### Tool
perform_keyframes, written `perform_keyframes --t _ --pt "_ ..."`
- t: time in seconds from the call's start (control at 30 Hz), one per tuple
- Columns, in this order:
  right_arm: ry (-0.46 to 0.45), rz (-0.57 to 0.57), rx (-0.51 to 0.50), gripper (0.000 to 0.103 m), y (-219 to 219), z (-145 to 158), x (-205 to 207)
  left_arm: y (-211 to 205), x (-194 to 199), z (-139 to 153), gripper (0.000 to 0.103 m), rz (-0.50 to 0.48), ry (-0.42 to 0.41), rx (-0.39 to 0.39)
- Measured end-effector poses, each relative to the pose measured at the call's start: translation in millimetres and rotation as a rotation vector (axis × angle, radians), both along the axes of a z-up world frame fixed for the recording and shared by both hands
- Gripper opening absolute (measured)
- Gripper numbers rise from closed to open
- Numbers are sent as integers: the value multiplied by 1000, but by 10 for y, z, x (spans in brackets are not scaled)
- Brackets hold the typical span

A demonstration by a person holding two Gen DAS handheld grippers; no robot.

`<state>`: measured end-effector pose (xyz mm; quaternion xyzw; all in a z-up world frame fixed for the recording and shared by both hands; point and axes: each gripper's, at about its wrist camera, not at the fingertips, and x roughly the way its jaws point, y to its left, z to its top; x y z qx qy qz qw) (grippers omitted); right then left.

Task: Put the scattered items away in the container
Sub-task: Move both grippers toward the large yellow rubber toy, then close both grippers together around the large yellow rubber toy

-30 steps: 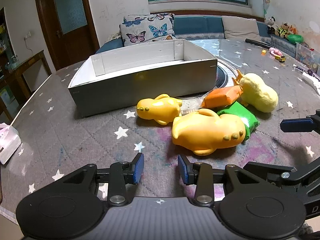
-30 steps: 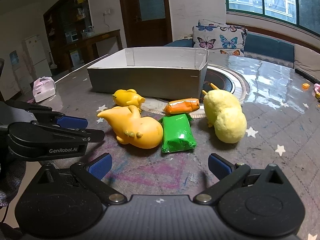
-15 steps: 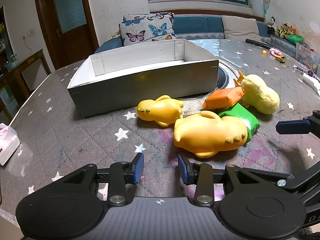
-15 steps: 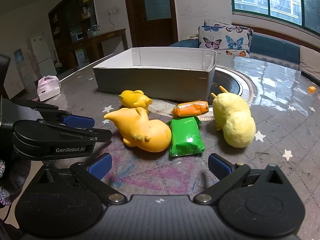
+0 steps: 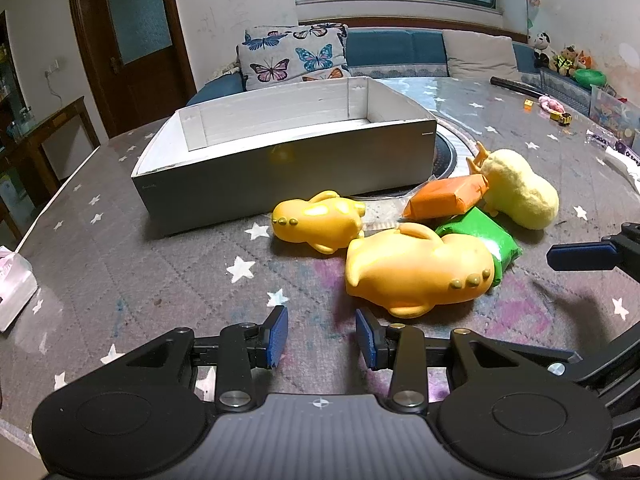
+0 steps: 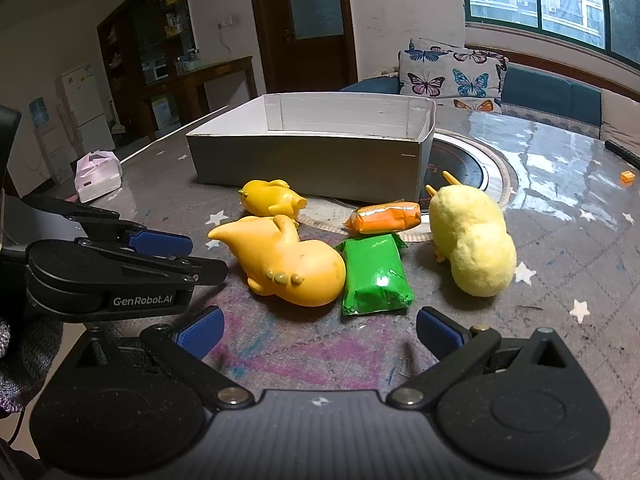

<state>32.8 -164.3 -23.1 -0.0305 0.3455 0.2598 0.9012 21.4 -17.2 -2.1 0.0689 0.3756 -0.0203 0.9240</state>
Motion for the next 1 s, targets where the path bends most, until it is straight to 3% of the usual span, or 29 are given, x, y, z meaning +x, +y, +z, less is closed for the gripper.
perform_keyframes --t 0.63,1.0 --pt "-16 25 -4 102 29 30 46 82 38 90 40 -17 -12 -48" --pt "-33 123 -20 91 185 78 165 171 147 131 40 -44 17 -149"
